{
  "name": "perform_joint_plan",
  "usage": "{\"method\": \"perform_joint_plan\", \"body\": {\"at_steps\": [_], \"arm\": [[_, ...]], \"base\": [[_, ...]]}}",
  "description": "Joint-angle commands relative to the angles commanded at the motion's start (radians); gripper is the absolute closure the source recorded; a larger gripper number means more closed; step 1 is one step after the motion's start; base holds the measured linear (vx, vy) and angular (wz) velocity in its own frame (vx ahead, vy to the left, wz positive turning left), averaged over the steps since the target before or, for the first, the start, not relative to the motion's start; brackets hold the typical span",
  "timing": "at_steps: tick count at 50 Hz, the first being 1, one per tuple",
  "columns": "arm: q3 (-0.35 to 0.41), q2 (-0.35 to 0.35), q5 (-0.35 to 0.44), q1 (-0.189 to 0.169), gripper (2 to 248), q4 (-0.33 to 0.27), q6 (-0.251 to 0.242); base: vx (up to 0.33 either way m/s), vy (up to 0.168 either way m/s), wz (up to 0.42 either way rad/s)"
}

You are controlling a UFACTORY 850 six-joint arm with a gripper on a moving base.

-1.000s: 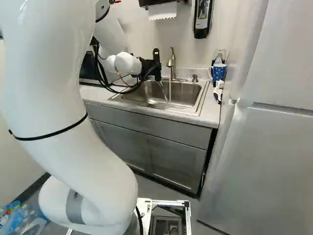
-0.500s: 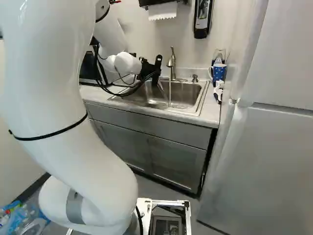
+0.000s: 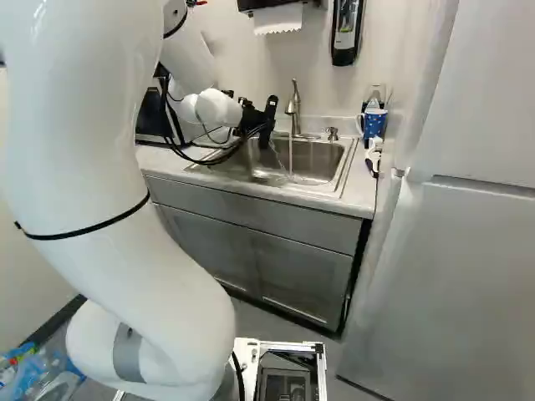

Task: Rinse the cup and place it in the tray

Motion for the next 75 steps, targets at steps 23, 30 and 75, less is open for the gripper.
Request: {"method": "perform_joint_plan", "body": {"at_steps": [23, 30, 75], "arm": [[0.0, 0.0, 0.0, 0.0, 124, 0.0, 0.068], [0.0, 0.0, 0.0, 0.0, 124, 0.0, 0.068], [0.0, 0.0, 0.0, 0.0, 124, 0.0, -0.311]], "base": [[0.0, 0.0, 0.0], [0.0, 0.0, 0.0], [0.0, 0.0, 0.0]]}}
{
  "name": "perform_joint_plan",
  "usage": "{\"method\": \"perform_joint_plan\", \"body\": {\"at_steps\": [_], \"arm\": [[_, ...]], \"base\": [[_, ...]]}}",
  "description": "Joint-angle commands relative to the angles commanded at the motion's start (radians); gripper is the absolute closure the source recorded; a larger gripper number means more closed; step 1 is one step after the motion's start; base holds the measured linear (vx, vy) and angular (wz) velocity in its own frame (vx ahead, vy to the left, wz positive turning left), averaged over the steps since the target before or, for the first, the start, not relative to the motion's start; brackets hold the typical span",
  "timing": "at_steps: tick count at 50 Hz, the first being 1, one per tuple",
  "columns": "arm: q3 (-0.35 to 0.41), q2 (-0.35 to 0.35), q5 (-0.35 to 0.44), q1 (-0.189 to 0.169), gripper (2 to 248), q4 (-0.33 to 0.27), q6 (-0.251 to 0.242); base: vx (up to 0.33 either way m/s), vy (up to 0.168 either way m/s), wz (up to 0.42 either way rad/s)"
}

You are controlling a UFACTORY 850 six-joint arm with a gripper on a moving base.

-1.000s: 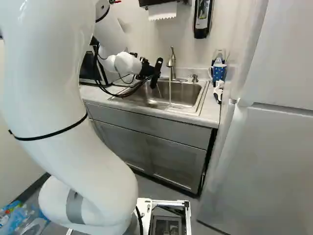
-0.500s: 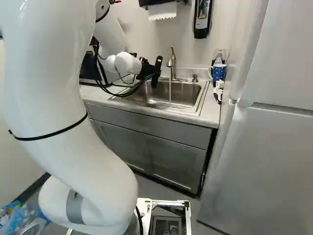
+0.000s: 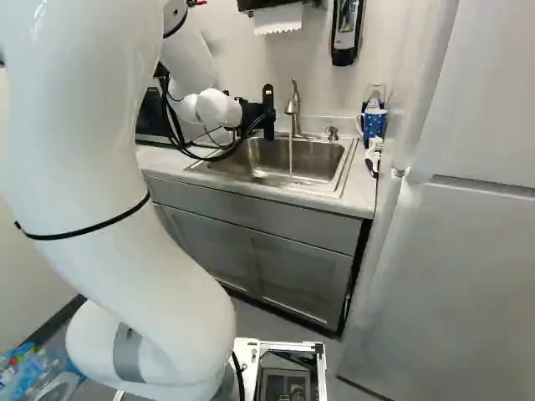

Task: Rinse the cup and place it in the tray

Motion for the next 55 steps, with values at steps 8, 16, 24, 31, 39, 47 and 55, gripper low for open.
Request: {"method": "perform_joint_plan", "body": {"at_steps": [8, 16, 24, 31, 39, 47, 55], "arm": [[0.0, 0.0, 0.0, 0.0, 124, 0.0, -0.084], [0.0, 0.0, 0.0, 0.0, 124, 0.0, -0.168], [0.0, 0.0, 0.0, 0.0, 124, 0.0, -0.252], [0.0, 0.0, 0.0, 0.0, 124, 0.0, -0.326], [0.0, 0.0, 0.0, 0.0, 124, 0.0, -0.41], [0.0, 0.0, 0.0, 0.0, 124, 0.0, -0.494], [0.0, 0.0, 0.0, 0.0, 124, 0.0, -0.578]], "base": [[0.0, 0.0, 0.0], [0.0, 0.0, 0.0], [0.0, 0.0, 0.0], [0.0, 0.0, 0.0], [0.0, 0.0, 0.0], [0.0, 0.0, 0.0], [0.0, 0.0, 0.0]]}}
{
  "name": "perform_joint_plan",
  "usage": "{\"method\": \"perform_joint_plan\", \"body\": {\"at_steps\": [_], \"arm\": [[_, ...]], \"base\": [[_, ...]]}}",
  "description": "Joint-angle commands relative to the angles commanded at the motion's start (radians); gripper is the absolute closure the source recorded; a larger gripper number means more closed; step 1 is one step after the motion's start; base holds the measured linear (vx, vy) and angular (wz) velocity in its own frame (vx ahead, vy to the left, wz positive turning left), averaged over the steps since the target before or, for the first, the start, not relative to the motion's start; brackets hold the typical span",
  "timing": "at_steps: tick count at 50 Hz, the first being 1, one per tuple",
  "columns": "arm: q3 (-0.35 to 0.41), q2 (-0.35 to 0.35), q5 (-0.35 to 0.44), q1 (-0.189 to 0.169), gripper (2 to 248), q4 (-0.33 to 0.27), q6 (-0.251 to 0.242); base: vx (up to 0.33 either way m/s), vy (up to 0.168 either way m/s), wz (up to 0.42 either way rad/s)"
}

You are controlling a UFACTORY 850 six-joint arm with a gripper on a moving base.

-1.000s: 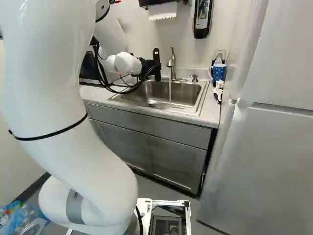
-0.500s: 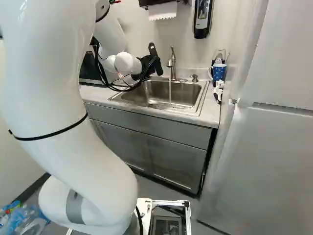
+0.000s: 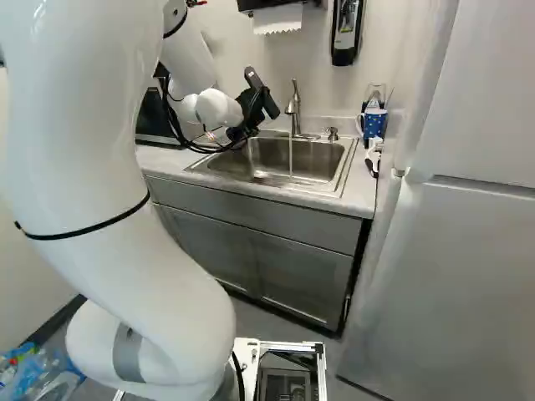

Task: Rinse the cup and place it in the tray

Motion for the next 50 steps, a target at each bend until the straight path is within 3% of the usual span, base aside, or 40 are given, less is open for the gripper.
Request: {"method": "perform_joint_plan", "body": {"at_steps": [50], "arm": [[0.0, 0.0, 0.0, 0.0, 124, 0.0, -0.525]], "base": [[0.0, 0.0, 0.0]]}}
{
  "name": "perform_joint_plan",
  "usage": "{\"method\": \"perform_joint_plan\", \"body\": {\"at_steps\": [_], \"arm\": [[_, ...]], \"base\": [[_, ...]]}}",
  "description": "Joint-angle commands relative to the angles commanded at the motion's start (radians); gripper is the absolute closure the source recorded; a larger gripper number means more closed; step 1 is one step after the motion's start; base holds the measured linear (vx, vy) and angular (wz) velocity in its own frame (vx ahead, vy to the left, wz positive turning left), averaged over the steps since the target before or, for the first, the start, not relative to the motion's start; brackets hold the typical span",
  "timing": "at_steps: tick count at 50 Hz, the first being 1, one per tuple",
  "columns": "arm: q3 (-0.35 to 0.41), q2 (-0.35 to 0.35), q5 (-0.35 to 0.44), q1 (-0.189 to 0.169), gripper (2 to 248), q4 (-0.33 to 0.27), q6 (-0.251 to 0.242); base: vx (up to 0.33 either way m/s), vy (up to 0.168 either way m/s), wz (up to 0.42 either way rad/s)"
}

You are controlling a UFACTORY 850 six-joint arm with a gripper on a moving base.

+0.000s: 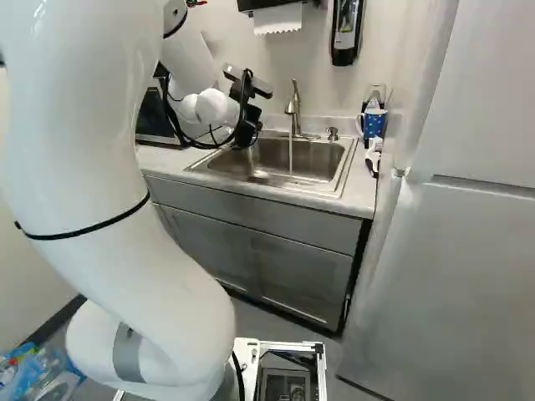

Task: Rinse the cup and place it in the tray

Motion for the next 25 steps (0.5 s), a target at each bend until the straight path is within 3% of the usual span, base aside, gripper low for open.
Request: {"method": "perform_joint_plan", "body": {"at_steps": [25], "arm": [[0.0, 0.0, 0.0, 0.0, 124, 0.0, -0.263]], "base": [[0.0, 0.0, 0.0]]}}
